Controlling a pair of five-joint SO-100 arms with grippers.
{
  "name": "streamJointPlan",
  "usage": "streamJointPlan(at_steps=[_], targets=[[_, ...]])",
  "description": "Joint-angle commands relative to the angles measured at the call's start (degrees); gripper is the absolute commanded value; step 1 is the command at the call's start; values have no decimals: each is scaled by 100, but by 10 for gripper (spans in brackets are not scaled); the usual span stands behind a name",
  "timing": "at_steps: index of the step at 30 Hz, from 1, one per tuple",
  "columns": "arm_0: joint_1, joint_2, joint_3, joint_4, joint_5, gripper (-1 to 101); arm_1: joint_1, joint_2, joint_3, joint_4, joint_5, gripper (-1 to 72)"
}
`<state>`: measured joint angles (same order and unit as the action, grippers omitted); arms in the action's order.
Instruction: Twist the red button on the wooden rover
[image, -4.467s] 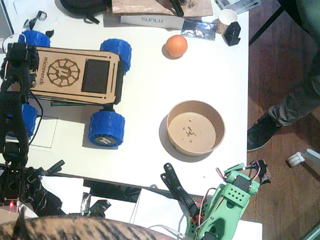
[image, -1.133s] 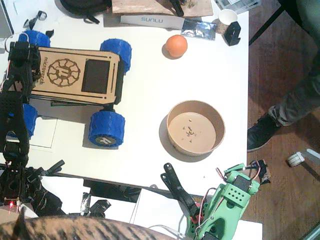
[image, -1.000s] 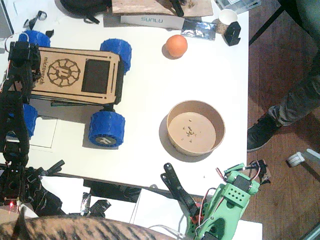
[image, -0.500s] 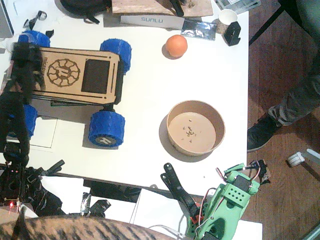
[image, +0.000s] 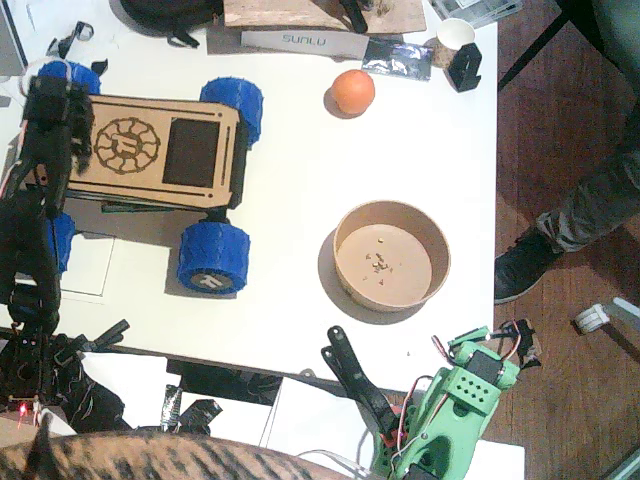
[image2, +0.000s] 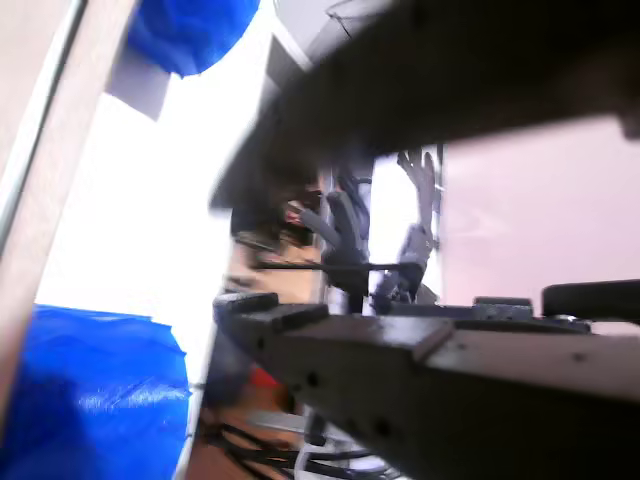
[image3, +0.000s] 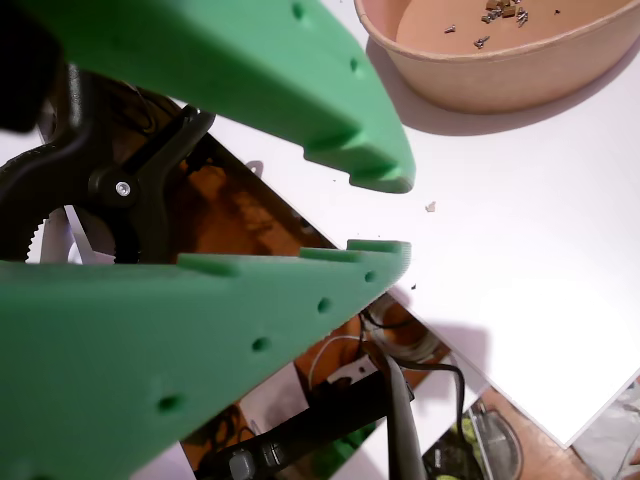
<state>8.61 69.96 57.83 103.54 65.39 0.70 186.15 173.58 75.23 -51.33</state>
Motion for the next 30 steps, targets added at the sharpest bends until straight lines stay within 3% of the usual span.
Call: streamJointPlan(at_steps=[1, 14, 22, 30], targets=[[-176, 870, -26, 211, -984, 2, -26, 9, -26, 62, -70, 25], [-1230, 677, -26, 149, -5396, 1, -26, 9, -26, 62, -70, 25], [-2171, 1257, -18, 149, -6873, 2, -26, 9, -26, 62, -70, 25], [-2259, 3524, 281, 211, -7137, 2, -26, 9, -26, 62, -70, 25]])
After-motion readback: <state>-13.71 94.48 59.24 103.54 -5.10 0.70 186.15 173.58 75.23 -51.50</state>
